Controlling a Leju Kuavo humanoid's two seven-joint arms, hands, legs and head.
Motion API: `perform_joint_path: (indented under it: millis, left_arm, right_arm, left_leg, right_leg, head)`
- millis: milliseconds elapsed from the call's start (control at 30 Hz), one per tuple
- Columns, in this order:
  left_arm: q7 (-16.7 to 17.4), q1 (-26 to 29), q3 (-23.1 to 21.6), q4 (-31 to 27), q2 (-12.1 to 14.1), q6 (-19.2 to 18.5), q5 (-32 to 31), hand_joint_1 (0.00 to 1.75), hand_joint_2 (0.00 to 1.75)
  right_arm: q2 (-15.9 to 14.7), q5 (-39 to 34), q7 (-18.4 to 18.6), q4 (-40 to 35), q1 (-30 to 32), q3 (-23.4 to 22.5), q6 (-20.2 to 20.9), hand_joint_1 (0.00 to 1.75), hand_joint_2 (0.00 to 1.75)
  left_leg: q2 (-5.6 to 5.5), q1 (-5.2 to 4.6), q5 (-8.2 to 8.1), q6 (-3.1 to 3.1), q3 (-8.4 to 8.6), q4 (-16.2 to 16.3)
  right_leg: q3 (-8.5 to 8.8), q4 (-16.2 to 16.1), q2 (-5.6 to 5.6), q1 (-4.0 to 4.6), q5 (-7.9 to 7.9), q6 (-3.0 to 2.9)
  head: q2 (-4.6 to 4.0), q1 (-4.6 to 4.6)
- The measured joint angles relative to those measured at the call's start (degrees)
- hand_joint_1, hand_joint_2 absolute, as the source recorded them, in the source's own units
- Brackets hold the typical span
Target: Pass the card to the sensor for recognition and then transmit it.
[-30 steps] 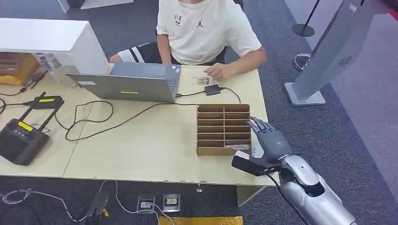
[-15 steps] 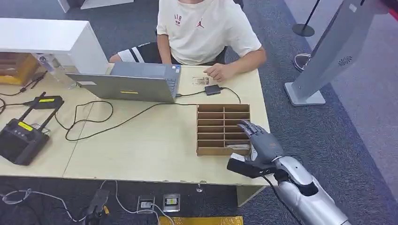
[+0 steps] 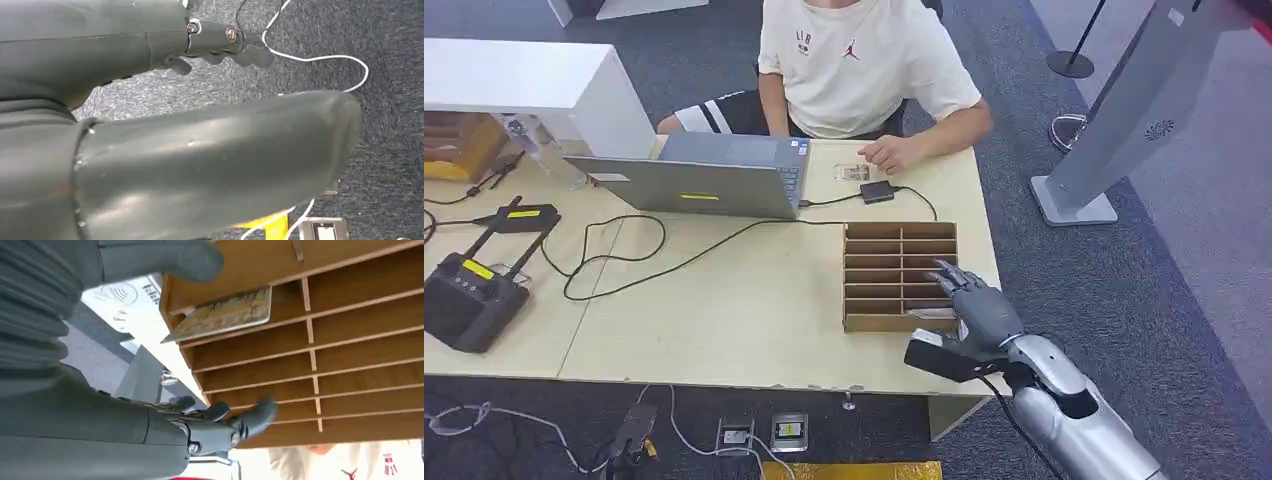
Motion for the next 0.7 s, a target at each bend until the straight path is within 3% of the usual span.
perform_joint_path:
  millis: [300,500,700]
  left_arm:
    - [0.4,0.3,0.0,0.0,-0.1,0.4,0.4,0.0,0.0]
    - [3.6,0.0,0.0,0.1,0.0,0.0,0.2,0.0,0.0]
    - [3.7,-0.1,0.0,0.2,0.0,0.2,0.3,0.0,0.0]
  right_arm:
    - [0.1,-0.4,0.6,0.4,-0.2,0.2,1.0,1.75,1.75]
    - [0.2,-0.9,1.2,0.4,-0.3,0.2,1.2,1.75,1.75]
    - [0.3,0.0,1.6,0.4,-0.4,0.2,0.8,1.75,1.75]
  left_leg:
    - [0.0,0.0,0.0,0.0,0.0,0.0]
    - [0.0,0.0,0.0,0.0,0.0,0.0]
    - [0.0,0.0,0.0,0.0,0.0,0.0]
  right_leg:
    - [0.0,0.0,-0.01,0.0,0.0,0.0]
    - [0.0,0.0,-0.01,0.0,0.0,0.0]
    - [0.01,0.0,-0.01,0.0,0.0,0.0]
  head:
    - [0.0,0.0]
    - [0.0,0.0]
    - [0.0,0.0]
